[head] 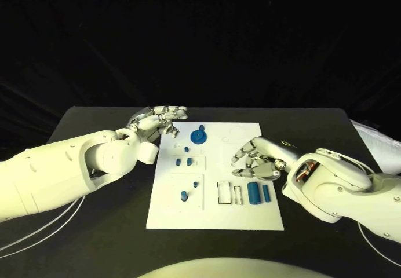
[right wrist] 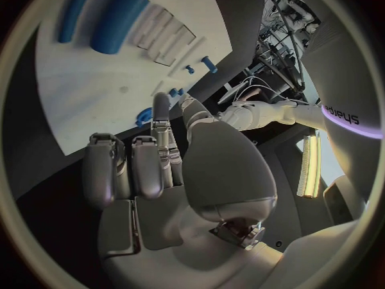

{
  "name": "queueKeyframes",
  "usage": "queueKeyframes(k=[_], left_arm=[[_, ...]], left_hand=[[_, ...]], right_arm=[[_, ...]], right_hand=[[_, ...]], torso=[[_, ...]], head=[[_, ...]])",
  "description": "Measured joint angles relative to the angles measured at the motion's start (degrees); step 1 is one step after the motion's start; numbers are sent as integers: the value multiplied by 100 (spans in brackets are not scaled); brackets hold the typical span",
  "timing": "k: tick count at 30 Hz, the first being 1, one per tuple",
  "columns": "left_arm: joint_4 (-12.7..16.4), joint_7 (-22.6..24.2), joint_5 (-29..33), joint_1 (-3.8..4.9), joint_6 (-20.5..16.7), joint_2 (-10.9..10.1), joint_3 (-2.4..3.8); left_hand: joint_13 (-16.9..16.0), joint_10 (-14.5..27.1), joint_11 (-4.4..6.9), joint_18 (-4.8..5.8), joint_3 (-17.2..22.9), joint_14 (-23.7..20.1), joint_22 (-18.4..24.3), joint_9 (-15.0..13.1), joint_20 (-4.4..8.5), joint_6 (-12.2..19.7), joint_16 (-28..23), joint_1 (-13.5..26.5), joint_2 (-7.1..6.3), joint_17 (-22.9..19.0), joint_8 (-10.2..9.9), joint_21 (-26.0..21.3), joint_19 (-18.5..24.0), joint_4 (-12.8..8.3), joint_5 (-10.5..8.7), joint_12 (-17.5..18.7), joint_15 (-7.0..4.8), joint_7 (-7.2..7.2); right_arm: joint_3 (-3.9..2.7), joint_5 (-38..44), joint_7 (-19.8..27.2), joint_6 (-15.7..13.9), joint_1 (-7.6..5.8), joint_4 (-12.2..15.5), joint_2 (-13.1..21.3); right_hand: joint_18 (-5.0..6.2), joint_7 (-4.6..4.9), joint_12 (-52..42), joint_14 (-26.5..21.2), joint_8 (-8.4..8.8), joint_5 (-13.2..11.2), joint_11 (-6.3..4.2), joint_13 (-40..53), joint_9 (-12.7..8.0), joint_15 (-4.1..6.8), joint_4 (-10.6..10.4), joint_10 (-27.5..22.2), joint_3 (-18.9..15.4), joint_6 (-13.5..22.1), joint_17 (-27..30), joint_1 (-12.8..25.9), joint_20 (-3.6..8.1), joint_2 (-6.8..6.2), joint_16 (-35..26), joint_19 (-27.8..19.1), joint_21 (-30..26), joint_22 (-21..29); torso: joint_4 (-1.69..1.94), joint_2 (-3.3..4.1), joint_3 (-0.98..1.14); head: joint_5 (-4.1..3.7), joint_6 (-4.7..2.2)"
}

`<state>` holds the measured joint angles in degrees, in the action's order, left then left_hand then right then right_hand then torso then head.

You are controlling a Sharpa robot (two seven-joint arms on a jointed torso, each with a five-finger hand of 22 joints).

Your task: Assemble the parts on the task board

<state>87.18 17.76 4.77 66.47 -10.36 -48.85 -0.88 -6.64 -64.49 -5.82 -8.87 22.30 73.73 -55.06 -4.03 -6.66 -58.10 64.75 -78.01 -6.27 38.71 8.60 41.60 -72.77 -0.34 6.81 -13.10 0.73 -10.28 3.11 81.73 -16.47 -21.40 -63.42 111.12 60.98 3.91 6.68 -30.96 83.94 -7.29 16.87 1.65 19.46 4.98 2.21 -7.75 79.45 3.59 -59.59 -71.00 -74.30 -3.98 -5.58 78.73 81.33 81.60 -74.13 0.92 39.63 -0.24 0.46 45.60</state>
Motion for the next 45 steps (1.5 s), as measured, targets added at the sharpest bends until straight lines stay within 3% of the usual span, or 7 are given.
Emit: queueKeyframes(k=[2,5,12,16,21,25,45], left_arm=[[12,0,0,0,0,-1,0],[19,-1,-1,0,0,0,0],[14,-3,-2,1,0,10,0],[3,-4,-2,1,0,8,-5],[-13,-6,-3,-1,0,1,-8],[-16,-7,-3,-1,1,1,-9],[-21,-21,-5,-1,14,-8,-12]], left_hand=[[0,0,0,0,0,0,0,0,0,0,0,0,0,0,0,0,0,0,0,0,0,0],[0,0,0,0,0,0,0,0,0,0,0,0,0,0,0,0,0,0,0,0,0,0],[1,0,0,0,0,0,0,0,0,0,0,0,0,1,0,0,0,0,0,0,0,0],[1,0,0,0,0,0,0,0,0,0,0,0,0,1,0,0,0,0,0,0,0,0],[1,0,0,0,0,0,-1,0,0,0,0,0,0,1,0,1,0,0,0,0,0,0],[2,0,0,0,0,0,-1,0,0,0,0,0,0,1,0,1,0,0,0,0,0,0],[3,20,21,0,0,-19,13,0,0,0,0,0,0,-13,0,-34,0,0,0,-40,19,1]], right_arm=[[27,-82,-177,52,-1,58,167],[61,-127,-472,144,14,120,333],[103,-61,-953,340,81,135,412],[114,44,-1167,468,129,130,384],[122,173,-1346,614,189,154,322],[123,265,-1451,726,218,162,282],[116,556,-1660,1011,402,-116,-126]], right_hand=[[0,-19,-1475,0,-44,160,-61,1706,19,59,-173,-57,-195,-18,-295,16,53,23,224,71,155,-71],[-88,-27,-2795,0,-104,167,-7,3306,49,59,-380,-161,-473,-8,-391,-15,13,101,421,161,278,-83],[-87,-16,-3955,8,-181,166,36,4769,99,23,-712,17,-873,3,-395,-5,-5,166,636,220,368,-82],[-87,18,-3973,9,-264,149,109,4769,133,22,-846,124,-1040,38,-395,-5,-24,165,695,239,412,-82],[-87,19,-4166,10,-326,140,93,4832,175,22,-870,193,-1159,38,-394,26,-24,196,718,238,446,-82],[-87,-1,-4614,9,-361,117,3,5546,200,23,-885,324,-1220,18,-394,43,-24,213,749,238,450,-81],[-146,-19,-4665,9,-489,174,4,5548,301,24,-853,324,-1253,-2,-393,9,-24,347,749,238,450,-80]], torso=[[-22,-5,-3],[-49,-11,-3],[-97,-27,-3],[-98,-30,-2],[-97,-30,-2],[-101,-29,-3],[-98,-22,-3]], head=[[-16,-12],[-31,-21],[-51,-37],[-52,-41],[-48,-42],[-30,-37],[-51,8]])
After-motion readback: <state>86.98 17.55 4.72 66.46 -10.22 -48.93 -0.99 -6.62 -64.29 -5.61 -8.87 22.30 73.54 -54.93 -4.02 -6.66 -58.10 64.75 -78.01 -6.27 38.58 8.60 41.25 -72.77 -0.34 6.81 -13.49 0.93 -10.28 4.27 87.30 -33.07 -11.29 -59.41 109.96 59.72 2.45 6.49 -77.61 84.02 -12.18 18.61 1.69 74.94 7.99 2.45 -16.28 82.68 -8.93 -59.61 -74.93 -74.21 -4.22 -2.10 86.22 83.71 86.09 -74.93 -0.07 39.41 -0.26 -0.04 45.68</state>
